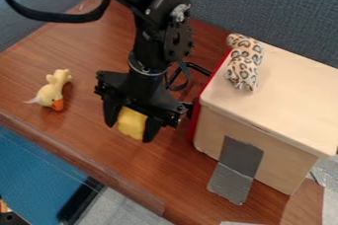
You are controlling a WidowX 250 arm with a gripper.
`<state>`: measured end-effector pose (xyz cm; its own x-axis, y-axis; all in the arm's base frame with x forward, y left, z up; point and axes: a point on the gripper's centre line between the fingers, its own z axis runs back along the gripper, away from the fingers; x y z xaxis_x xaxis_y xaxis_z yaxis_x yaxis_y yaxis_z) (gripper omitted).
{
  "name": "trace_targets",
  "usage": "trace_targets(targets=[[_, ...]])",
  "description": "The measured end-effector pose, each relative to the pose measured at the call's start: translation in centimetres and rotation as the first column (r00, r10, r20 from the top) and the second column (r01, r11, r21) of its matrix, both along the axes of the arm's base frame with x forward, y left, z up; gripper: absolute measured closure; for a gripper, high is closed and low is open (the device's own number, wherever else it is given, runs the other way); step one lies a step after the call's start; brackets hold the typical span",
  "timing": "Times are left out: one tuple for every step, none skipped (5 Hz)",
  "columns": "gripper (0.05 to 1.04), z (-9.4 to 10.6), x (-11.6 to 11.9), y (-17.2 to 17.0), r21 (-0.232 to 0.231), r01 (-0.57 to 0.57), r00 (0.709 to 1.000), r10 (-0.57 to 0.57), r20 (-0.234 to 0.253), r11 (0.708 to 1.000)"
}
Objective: Move the yellow thing in the upper middle of the table
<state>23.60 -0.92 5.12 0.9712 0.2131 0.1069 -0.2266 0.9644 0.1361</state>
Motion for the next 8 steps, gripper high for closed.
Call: trace_targets(targets=[[0.336,-0.1,0.2,-0.5,0.015,-0.008,1.0,0.008,0.018,1.0],[0.336,-1.2,0.3,-0.4,0.025,-0.014,1.0,0.014,-0.003,1.0],[0.336,-1.9,-0.1,-0.4,0.027,-0.037,0.999,0.038,-0.008,0.999],[0.336,-2.7,-1.1,-0.3,0.02,-0.057,0.998,0.058,-0.02,0.998],[0.336,-3.7,-1.9,-0.3,-0.004,-0.094,0.995,0.094,-0.038,0.996],[0.335,-4.9,-1.6,0.1,-0.031,-0.109,0.993,0.108,-0.046,0.994],[0.264,-5.5,-0.9,0.0,-0.061,-0.111,0.993,0.109,-0.046,0.992],[0.072,-5.7,-1.3,-0.1,-0.052,-0.074,0.994,0.07,-0.079,0.996]])
